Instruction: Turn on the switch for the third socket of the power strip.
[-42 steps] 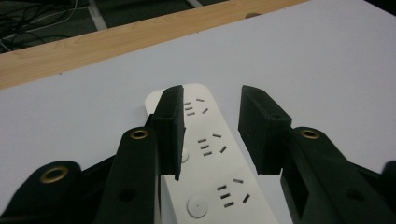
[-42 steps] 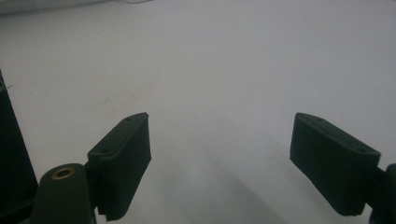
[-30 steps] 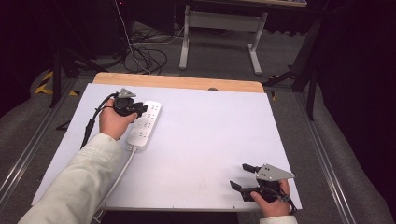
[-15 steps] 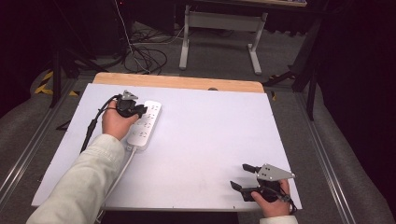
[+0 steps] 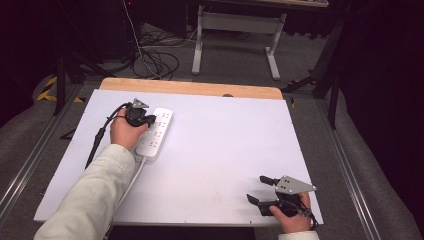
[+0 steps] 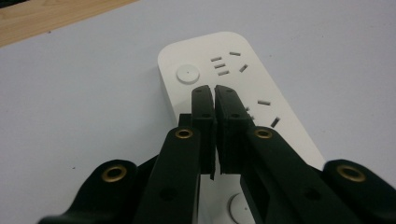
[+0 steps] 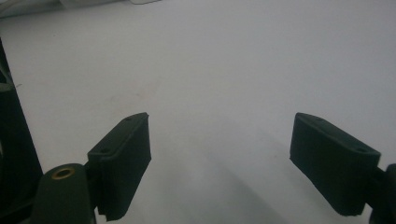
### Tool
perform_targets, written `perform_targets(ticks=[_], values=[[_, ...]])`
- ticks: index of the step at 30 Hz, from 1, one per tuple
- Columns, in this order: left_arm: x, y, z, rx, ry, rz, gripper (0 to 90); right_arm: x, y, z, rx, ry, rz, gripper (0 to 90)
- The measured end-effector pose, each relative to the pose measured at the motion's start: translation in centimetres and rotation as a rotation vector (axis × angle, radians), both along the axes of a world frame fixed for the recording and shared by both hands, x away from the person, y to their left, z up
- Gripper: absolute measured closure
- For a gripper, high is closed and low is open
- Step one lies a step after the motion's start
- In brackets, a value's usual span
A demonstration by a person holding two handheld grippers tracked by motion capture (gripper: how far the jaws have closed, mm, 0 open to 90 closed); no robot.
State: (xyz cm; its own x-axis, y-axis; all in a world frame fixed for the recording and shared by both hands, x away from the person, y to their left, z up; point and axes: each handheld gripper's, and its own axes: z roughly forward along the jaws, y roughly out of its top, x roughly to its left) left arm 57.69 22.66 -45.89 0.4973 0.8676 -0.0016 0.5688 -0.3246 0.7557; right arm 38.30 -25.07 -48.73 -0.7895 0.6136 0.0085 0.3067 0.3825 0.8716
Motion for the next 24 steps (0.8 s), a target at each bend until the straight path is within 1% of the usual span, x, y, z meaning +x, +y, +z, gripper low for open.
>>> perform_targets(ticks=[1,3,8,12,13,15,17,24], values=[[0.03,-0.07,-0.04,0.003,0.001,-0.002,87.9,0.01,-0.01,0.0,0.0,-0.001,0.001,20.7],[0.02,-0.18,-0.1,-0.005,0.008,0.001,88.3,0.0,0.01,0.0,0.001,0.0,0.002,20.7],[0.12,-0.04,-0.12,0.0,0.008,0.011,89.6,0.0,-0.01,0.0,0.0,-0.001,0.002,20.7],[0.11,-0.07,-0.12,-0.008,0.017,0.016,90.0,-0.01,0.0,0.0,0.0,0.0,0.004,20.6],[0.12,-0.11,-0.1,0.001,0.015,0.014,89.9,-0.01,0.01,-0.01,0.001,0.0,0.005,20.6],[0.13,-0.11,-0.1,-0.001,0.017,0.012,90.0,-0.01,0.04,-0.05,0.001,0.004,0.008,20.5],[0.17,0.01,-0.13,-0.011,0.023,0.015,90.0,0.01,0.1,-0.1,-0.004,0.007,0.014,20.5],[0.22,-0.07,-0.12,-0.001,0.026,0.027,90.0,0.03,0.05,-0.09,0.0,0.005,0.011,20.3]])
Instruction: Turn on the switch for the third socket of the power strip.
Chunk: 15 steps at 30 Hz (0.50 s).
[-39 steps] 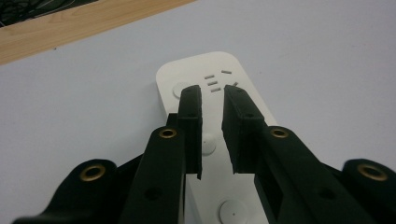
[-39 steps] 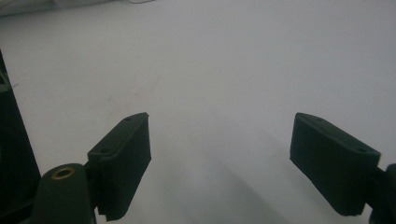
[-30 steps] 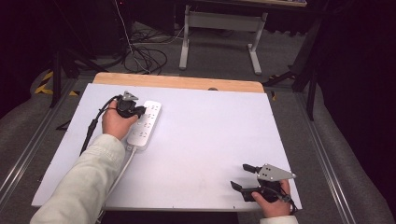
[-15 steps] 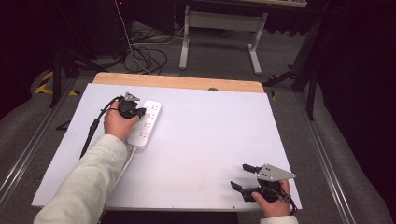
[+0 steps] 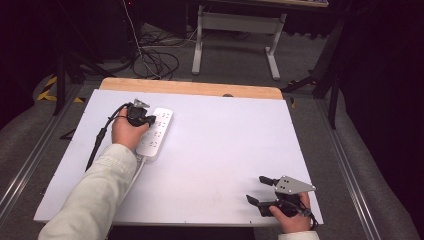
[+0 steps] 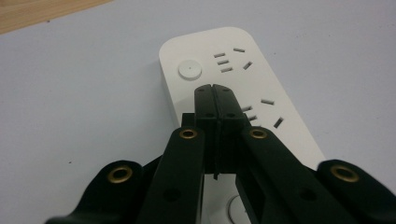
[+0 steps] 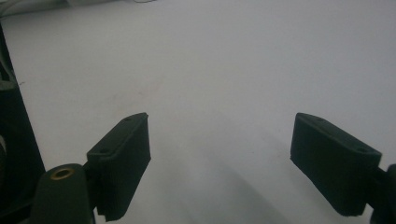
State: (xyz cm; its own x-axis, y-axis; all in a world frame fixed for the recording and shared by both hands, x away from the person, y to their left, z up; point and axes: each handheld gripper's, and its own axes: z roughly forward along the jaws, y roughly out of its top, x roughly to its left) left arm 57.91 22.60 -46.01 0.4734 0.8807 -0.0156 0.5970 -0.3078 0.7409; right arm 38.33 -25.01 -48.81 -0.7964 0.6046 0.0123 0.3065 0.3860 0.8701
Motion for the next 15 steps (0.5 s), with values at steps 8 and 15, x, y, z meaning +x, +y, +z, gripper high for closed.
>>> perform_targets(ticks=[8,15], values=[[-0.06,-0.33,-0.04,0.013,0.004,0.018,90.0,-0.03,-0.01,-0.02,-0.001,0.0,0.0,20.2],[-0.18,-0.53,-0.08,0.023,0.007,0.028,90.0,-0.03,-0.03,-0.03,-0.003,0.002,-0.001,20.1]])
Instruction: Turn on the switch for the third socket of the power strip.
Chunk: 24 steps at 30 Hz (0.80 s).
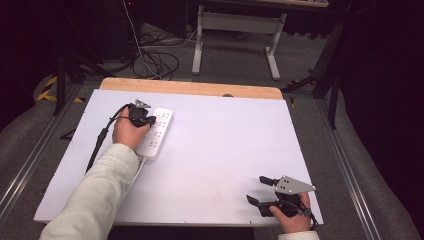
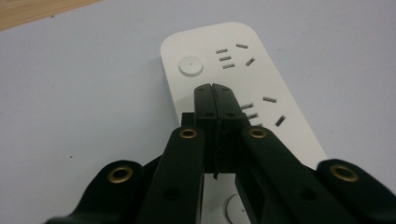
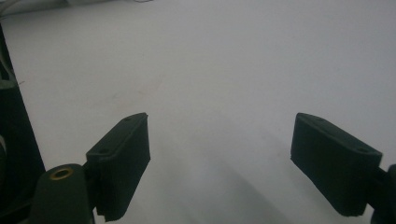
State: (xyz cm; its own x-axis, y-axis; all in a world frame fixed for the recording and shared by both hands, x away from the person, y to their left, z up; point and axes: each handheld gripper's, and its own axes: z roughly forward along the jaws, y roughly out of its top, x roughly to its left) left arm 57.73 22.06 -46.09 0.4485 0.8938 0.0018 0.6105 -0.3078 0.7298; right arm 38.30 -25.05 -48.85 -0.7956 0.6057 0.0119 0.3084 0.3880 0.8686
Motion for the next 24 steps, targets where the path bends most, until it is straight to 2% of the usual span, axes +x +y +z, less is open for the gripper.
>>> perform_targets(ticks=[6,10,15,16,24], values=[[-0.01,-0.05,-0.05,0.0,0.0,0.005,90.0,-0.02,-0.03,-0.01,0.002,0.0,0.001,20.0],[0.07,0.13,-0.07,-0.019,0.011,0.009,90.0,0.0,-0.05,-0.02,0.002,-0.001,0.0,20.0],[0.02,0.05,-0.11,-0.014,0.005,0.013,90.0,0.0,-0.07,-0.03,0.002,0.001,0.001,19.9],[-0.01,0.02,-0.08,0.002,0.0,0.012,90.0,0.0,-0.06,-0.04,0.003,0.001,0.001,19.9],[0.03,0.1,-0.2,-0.017,0.01,0.01,90.0,-0.01,-0.04,-0.03,0.0,0.001,0.002,19.8]])
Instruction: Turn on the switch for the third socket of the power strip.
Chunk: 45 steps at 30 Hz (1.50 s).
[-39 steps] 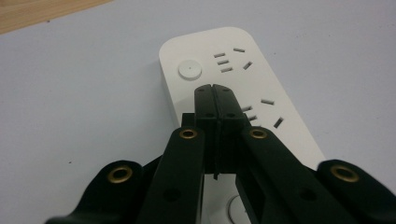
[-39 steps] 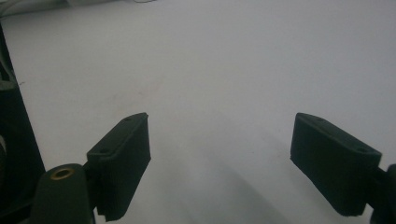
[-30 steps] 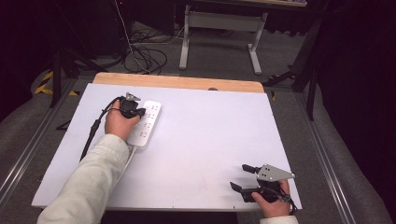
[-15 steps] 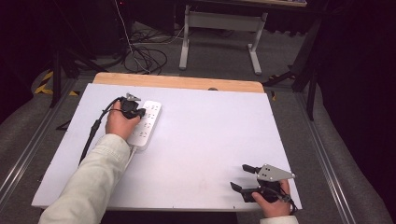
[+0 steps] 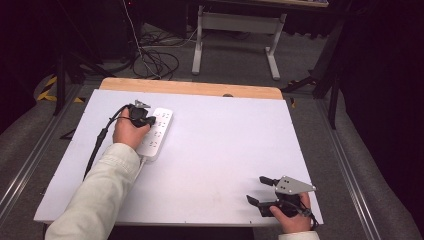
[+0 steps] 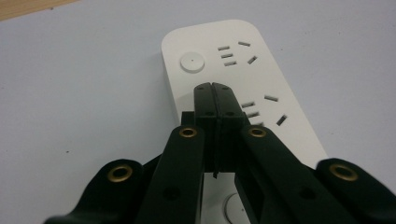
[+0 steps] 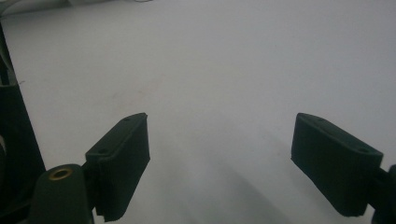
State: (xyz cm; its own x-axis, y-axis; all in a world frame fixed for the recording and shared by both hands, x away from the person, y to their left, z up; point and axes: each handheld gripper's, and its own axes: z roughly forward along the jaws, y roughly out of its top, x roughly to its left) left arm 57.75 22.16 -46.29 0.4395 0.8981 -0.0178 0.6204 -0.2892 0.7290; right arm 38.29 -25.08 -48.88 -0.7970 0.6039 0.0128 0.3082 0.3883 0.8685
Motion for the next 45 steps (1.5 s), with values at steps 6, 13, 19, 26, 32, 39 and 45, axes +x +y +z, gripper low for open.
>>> perform_targets(ticks=[6,13,19,26,32,39,45], values=[[-0.3,0.1,0.6,0.02,-0.007,-0.019,90.0,0.0,0.0,0.0,0.003,0.0,-0.005,19.7],[-1.0,-0.2,1.9,-0.009,-0.019,-0.023,90.0,0.0,0.1,0.1,0.0,-0.004,-0.002,19.7],[-1.5,-0.3,3.1,-0.03,-0.026,-0.027,90.0,0.0,0.1,0.1,0.001,-0.004,-0.004,19.7],[-1.6,0.0,4.1,-0.052,-0.009,-0.032,90.0,0.0,0.1,0.1,0.0,-0.002,-0.003,19.5],[-2.0,0.1,4.7,-0.053,-0.036,-0.043,90.0,0.0,0.1,0.1,-0.001,-0.002,-0.003,19.5],[-3.3,0.4,6.1,-0.077,-0.082,-0.087,68.9,0.0,0.1,0.1,-0.002,-0.004,-0.003,19.5],[-5.1,0.5,7.7,-0.1,-0.111,-0.117,50.5,-0.1,0.1,0.2,-0.002,-0.008,-0.008,19.4]])
